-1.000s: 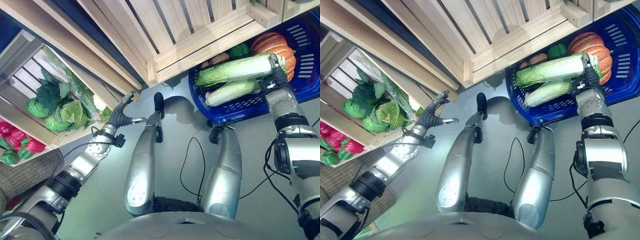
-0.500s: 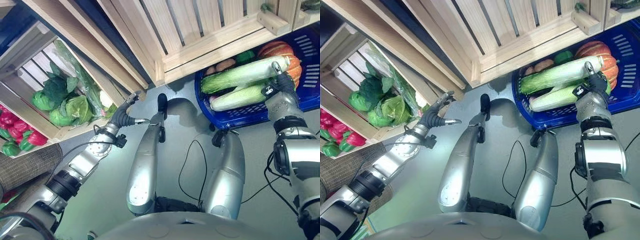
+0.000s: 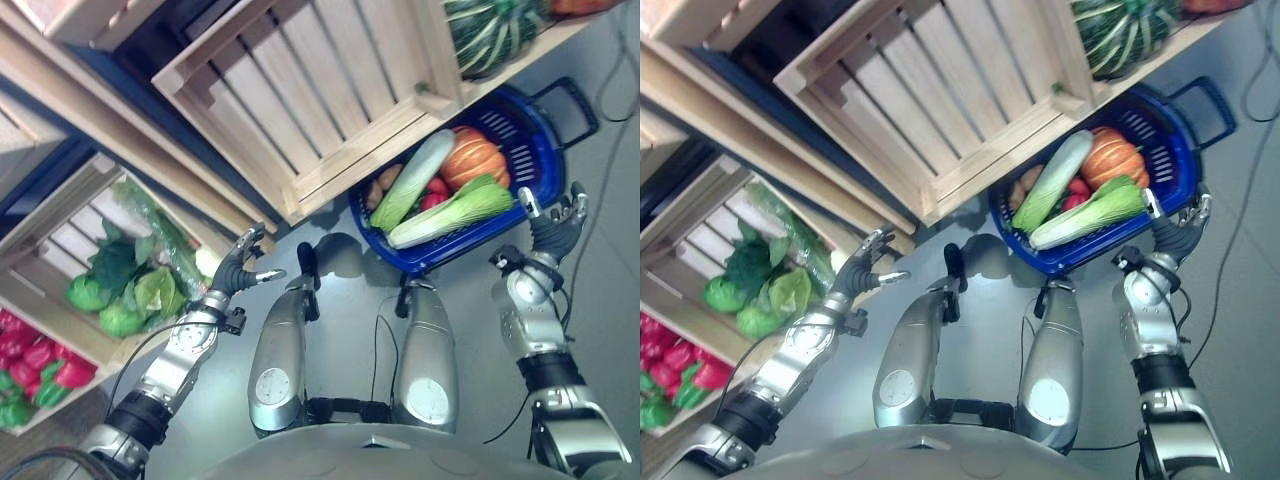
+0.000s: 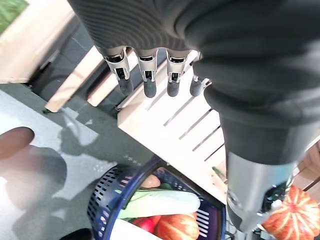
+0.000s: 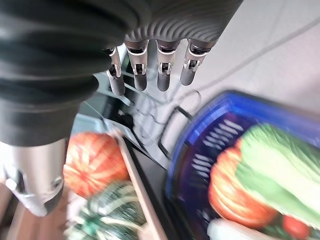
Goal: Pick up fruits and vegetables into the basket
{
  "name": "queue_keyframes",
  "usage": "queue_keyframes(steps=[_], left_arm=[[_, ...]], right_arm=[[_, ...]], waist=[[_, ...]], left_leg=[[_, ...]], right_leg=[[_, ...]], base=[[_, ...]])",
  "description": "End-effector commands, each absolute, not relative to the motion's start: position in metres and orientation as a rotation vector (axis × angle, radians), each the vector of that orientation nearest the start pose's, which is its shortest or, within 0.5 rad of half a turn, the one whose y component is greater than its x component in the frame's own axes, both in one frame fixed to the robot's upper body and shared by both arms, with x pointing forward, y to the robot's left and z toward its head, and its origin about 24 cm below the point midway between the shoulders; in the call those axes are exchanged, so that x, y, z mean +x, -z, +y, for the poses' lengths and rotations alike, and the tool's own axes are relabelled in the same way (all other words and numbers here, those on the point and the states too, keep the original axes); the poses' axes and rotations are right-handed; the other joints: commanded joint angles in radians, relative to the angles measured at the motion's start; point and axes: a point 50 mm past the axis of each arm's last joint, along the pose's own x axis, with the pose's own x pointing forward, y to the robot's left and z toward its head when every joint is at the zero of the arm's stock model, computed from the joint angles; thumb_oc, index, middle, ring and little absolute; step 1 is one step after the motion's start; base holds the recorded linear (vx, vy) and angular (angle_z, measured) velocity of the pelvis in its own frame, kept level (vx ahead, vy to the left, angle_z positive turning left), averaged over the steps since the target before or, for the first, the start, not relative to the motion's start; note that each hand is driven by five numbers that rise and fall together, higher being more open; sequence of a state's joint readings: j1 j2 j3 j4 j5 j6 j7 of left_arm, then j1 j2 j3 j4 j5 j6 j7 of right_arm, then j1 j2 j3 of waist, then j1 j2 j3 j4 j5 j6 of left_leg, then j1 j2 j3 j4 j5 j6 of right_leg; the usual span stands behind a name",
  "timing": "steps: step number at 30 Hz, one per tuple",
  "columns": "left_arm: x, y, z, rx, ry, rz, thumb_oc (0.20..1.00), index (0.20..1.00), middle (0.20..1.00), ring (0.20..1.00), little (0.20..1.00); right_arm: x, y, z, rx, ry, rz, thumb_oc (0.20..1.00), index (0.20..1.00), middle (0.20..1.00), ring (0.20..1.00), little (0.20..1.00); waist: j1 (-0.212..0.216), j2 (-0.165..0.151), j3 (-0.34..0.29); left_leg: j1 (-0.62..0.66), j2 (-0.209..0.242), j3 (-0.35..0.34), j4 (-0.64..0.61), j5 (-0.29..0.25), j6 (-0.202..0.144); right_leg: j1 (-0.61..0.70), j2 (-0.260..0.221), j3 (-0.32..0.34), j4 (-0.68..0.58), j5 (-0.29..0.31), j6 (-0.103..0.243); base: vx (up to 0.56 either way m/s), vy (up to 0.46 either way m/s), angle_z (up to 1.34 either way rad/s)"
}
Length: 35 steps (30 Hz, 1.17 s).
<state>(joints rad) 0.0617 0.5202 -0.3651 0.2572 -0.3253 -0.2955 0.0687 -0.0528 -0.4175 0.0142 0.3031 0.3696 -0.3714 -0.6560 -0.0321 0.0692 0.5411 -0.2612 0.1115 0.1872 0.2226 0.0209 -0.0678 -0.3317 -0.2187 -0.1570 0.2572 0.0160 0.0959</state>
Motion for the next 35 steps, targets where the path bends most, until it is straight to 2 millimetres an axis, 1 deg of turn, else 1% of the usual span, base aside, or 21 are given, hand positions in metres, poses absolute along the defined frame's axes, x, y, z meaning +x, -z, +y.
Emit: queue_keyframes(steps=[1, 3, 5, 7, 8, 10, 11, 14, 16, 17, 18, 19, 21, 23, 27, 29, 33, 35], left_arm=[[0.191, 0.022, 0.215, 0.152, 0.156, 0.187, 1.0, 1.0, 1.0, 1.0, 1.0], [0.182, 0.032, 0.216, 0.129, 0.165, 0.242, 1.0, 1.0, 1.0, 1.0, 1.0], [0.173, 0.047, 0.215, 0.101, 0.188, 0.318, 1.0, 1.0, 1.0, 1.0, 1.0], [0.164, 0.059, 0.214, 0.087, 0.22, 0.388, 1.0, 1.0, 1.0, 1.0, 1.0], [0.161, 0.066, 0.214, 0.085, 0.227, 0.424, 1.0, 1.0, 1.0, 1.0, 1.0], [0.155, 0.077, 0.212, 0.056, 0.247, 0.49, 1.0, 1.0, 1.0, 1.0, 1.0], [0.15, 0.087, 0.212, 0.032, 0.262, 0.547, 1.0, 1.0, 1.0, 1.0, 1.0], [0.149, 0.098, 0.208, 0.007, 0.287, 0.614, 1.0, 1.0, 1.0, 1.0, 1.0], [0.147, 0.107, 0.204, 0.009, 0.324, 0.676, 1.0, 1.0, 1.0, 1.0, 1.0], [0.148, 0.11, 0.203, 0.013, 0.342, 0.696, 1.0, 1.0, 1.0, 1.0, 1.0], [0.148, 0.11, 0.203, 0.013, 0.342, 0.695, 1.0, 1.0, 1.0, 1.0, 1.0], [0.146, 0.12, 0.199, 0.01, 0.358, 0.759, 1.0, 1.0, 1.0, 1.0, 1.0], [0.144, 0.126, 0.196, -0.013, 0.357, 0.797, 1.0, 1.0, 1.0, 1.0, 1.0], [0.136, 0.135, 0.192, -0.05, 0.361, 0.866, 1.0, 1.0, 1.0, 1.0, 1.0], [0.122, 0.148, 0.185, -0.068, 0.382, 0.997, 1.0, 1.0, 1.0, 1.0, 1.0], [0.116, 0.153, 0.18, -0.113, 0.371, 1.047, 1.0, 1.0, 1.0, 1.0, 1.0], [0.106, 0.158, 0.176, -0.165, 0.363, 1.109, 1.0, 1.0, 1.0, 1.0, 1.0], [0.104, 0.159, 0.175, -0.145, 0.371, 1.12, 1.0, 1.0, 1.0, 1.0, 1.0]], right_arm=[[0.228, -0.048, -0.269, -0.041, 0.626, -0.226, 1.0, 1.0, 1.0, 1.0, 1.0], [0.22, -0.032, -0.265, -0.041, 0.562, -0.135, 1.0, 1.0, 1.0, 1.0, 1.0], [0.214, -0.011, -0.258, -0.051, 0.473, -0.011, 1.0, 1.0, 1.0, 1.0, 1.0], [0.207, 0.01, -0.248, -0.082, 0.362, 0.114, 1.0, 1.0, 1.0, 1.0, 1.0], [0.203, 0.021, -0.243, -0.059, 0.314, 0.181, 1.0, 1.0, 1.0, 1.0, 1.0], [0.193, 0.049, -0.227, 0.042, 0.198, 0.36, 1.0, 1.0, 1.0, 1.0, 1.0], [0.182, 0.071, -0.215, 0.067, 0.126, 0.49, 1.0, 1.0, 1.0, 1.0, 1.0], [0.17, 0.093, -0.202, 0.04, 0.016, 0.629, 1.0, 1.0, 1.0, 1.0, 1.0], [0.159, 0.113, -0.192, 0.026, -0.06, 0.763, 1.0, 1.0, 1.0, 1.0, 1.0], [0.157, 0.119, -0.189, 0.035, -0.08, 0.808, 1.0, 1.0, 1.0, 1.0, 1.0], [0.157, 0.119, -0.189, 0.035, -0.08, 0.807, 1.0, 1.0, 1.0, 1.0, 1.0], [0.147, 0.133, -0.184, 0.044, -0.119, 0.909, 1.0, 1.0, 1.0, 1.0, 1.0], [0.141, 0.14, -0.181, 0.051, -0.136, 0.967, 1.0, 1.0, 1.0, 1.0, 1.0], [0.131, 0.149, -0.178, 0.068, -0.146, 1.04, 1.0, 1.0, 1.0, 1.0, 1.0], [0.117, 0.158, -0.171, 0.125, -0.185, 1.143, 1.0, 1.0, 1.0, 1.0, 1.0], [0.107, 0.163, -0.168, 0.179, -0.219, 1.214, 1.0, 1.0, 1.0, 1.0, 1.0], [0.099, 0.166, -0.171, 0.154, -0.214, 1.281, 1.0, 1.0, 1.0, 1.0, 1.0], [0.091, 0.168, -0.172, 0.143, -0.252, 1.329, 1.0, 1.0, 1.0, 1.0, 1.0]], waist=[[-0.022, -0.063, -0.106], [-0.022, -0.073, -0.15], [-0.018, -0.079, -0.198], [-0.016, -0.085, -0.236], [-0.014, -0.089, -0.256], [-0.011, -0.096, -0.289], [-0.007, -0.101, -0.311], [0.0, -0.105, -0.337], [0.01, -0.106, -0.353], [0.014, -0.106, -0.358], [0.013, -0.106, -0.356], [0.021, -0.101, -0.375], [0.025, -0.093, -0.387], [0.03, -0.087, -0.401], [0.031, -0.08, -0.416], [0.033, -0.075, -0.427], [0.035, -0.073, -0.437], [0.039, -0.073, -0.443]], left_leg=[[0.053, 0.0, -0.003, -0.011, -0.041, 0.013], [0.099, -0.002, 0.004, -0.044, -0.036, 0.012], [0.149, -0.003, 0.013, -0.082, -0.033, 0.01], [0.19, -0.006, 0.018, -0.11, -0.031, 0.009], [0.205, -0.005, 0.018, -0.12, -0.031, 0.01], [0.233, -0.007, 0.021, -0.139, -0.031, 0.011], [0.261, -0.007, 0.022, -0.155, -0.034, 0.012], [0.282, -0.01, 0.021, -0.177, -0.028, 0.012], [0.305, -0.012, 0.019, -0.197, -0.024, 0.012], [0.314, -0.013, 0.018, -0.205, -0.023, 0.011], [0.316, -0.013, 0.018, -0.206, -0.022, 0.011], [0.337, -0.015, 0.018, -0.224, -0.02, 0.009], [0.352, -0.019, 0.019, -0.237, -0.019, 0.009], [0.365, -0.027, 0.016, -0.247, -0.02, 0.011], [0.377, -0.03, 0.017, -0.246, -0.025, 0.015], [0.386, -0.032, 0.016, -0.245, -0.03, 0.018], [0.403, -0.034, 0.019, -0.254, -0.033, 0.02], [0.413, -0.035, 0.015, -0.268, -0.03, 0.019]], right_leg=[[0.081, 0.022, -0.013, -0.007, -0.014, 0.033], [0.129, 0.021, -0.016, -0.048, -0.003, 0.042], [0.18, 0.018, -0.022, -0.085, 0.003, 0.052], [0.216, 0.017, -0.026, -0.108, 0.008, 0.059], [0.227, 0.016, -0.028, -0.116, 0.012, 0.061], [0.253, 0.015, -0.031, -0.132, 0.019, 0.066], [0.28, 0.015, -0.04, -0.145, 0.019, 0.068], [0.303, 0.013, -0.052, -0.171, 0.032, 0.069], [0.326, 0.01, -0.068, -0.19, 0.043, 0.071], [0.335, 0.009, -0.075, -0.198, 0.047, 0.072], [0.337, 0.009, -0.075, -0.2, 0.048, 0.072], [0.361, 0.008, -0.091, -0.22, 0.051, 0.072], [0.379, 0.009, -0.103, -0.231, 0.051, 0.07], [0.397, 0.012, -0.113, -0.241, 0.047, 0.065], [0.415, 0.015, -0.119, -0.248, 0.039, 0.057], [0.428, 0.019, -0.124, -0.251, 0.03, 0.05], [0.449, 0.026, -0.132, -0.262, 0.026, 0.046], [0.46, 0.033, -0.135, -0.274, 0.025, 0.041]], base=[[0.14, 0.087, -0.27], [0.15, 0.083, -0.16], [0.16, 0.086, -0.04], [0.13, 0.071, -0.03], [0.12, 0.061, 0.0], [0.1, 0.056, 0.01], [0.07, 0.054, 0.02], [0.02, 0.049, 0.03], [-0.01, 0.046, 0.01], [-0.01, 0.028, 0.06], [-0.01, 0.052, 0.11], [0.0, 0.066, 0.11], [0.0, 0.068, 0.03], [-0.02, 0.053, 0.04], [-0.03, 0.036, 0.06], [-0.01, 0.027, 0.06], [0.01, 0.011, 0.05], [0.01, 0.005, 0.02]])
